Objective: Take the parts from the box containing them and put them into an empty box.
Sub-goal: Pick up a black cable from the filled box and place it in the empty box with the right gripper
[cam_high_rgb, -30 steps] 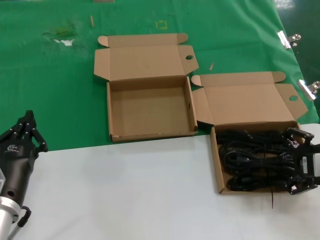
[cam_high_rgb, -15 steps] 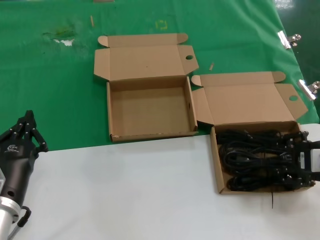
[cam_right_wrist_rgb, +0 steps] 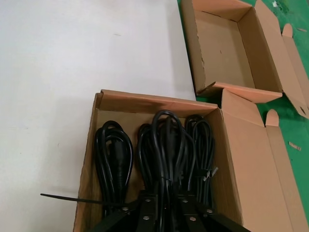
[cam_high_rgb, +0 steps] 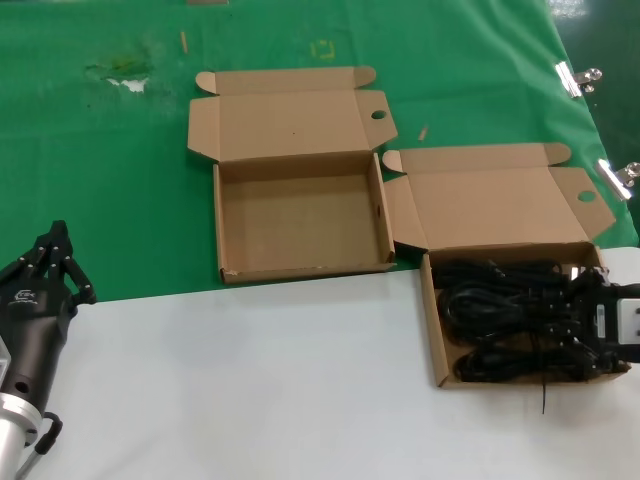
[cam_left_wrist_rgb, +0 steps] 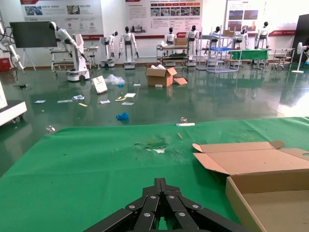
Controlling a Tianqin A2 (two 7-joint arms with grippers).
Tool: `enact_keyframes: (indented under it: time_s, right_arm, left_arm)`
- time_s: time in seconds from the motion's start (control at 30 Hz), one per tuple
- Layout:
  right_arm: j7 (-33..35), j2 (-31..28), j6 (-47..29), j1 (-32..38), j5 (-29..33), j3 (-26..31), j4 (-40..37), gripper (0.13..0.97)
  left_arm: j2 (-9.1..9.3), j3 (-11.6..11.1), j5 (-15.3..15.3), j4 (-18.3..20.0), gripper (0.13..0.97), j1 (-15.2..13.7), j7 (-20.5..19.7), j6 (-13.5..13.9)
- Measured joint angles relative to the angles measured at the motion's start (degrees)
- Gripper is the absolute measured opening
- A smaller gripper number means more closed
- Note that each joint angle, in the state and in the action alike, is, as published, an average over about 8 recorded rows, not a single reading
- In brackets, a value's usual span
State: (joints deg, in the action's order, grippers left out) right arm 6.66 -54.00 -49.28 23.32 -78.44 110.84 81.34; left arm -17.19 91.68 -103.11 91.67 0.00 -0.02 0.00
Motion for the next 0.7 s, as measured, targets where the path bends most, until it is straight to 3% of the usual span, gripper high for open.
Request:
enact_keyframes:
  time_s: [0.7]
  right_arm:
    - [-1.35,-0.74,-0.26,0.11,-0.09,-1.12,1.92,0.167]
  left_arm:
    - [0.0,0.0,0.0,0.0,0.14,0.0,0.0,0.0]
